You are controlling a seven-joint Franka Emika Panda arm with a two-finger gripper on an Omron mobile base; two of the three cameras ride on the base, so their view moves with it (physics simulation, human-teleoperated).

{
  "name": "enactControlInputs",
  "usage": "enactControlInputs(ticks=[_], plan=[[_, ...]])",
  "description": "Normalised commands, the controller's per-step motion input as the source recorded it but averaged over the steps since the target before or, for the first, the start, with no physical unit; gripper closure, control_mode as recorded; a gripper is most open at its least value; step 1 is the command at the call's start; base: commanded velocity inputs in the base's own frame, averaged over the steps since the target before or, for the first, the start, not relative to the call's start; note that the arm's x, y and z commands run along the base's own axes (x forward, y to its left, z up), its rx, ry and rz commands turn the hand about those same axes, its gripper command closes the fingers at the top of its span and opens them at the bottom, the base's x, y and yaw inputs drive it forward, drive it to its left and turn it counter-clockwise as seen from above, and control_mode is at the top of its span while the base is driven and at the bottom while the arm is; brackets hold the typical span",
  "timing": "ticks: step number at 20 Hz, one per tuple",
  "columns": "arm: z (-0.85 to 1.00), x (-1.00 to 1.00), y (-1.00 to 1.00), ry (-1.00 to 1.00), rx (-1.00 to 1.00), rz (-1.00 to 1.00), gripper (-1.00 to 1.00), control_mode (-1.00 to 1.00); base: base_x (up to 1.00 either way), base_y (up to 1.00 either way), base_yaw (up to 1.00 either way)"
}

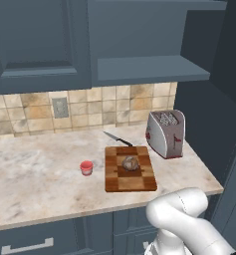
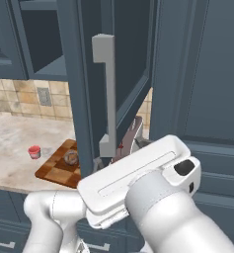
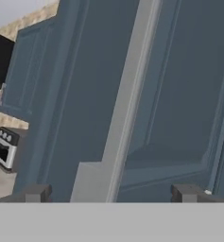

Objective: Pick the bread, place it on the cutting board, pick the jam, place it on the counter, and close the cabinet.

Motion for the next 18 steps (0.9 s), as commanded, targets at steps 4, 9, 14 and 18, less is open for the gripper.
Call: enactControlInputs(ticks=[4, 9, 14, 18], plan=[[0.0, 0.0, 0.0, 0.0, 0.0, 0.08, -1.0, -1.0, 0.0, 0.0, 0.0], [0.0, 0.0, 0.01, 0.0, 0.0, 0.08, -1.0, -1.0, 0.0, 0.0, 0.0], [0.0, 0.0, 0.09, 0.0, 0.0, 0.09, -1.0, -1.0, 0.0, 0.0, 0.0], [0.0, 0.01, 0.19, 0.0, 0.0, 0.08, -1.0, -1.0, 0.0, 0.0, 0.0]])
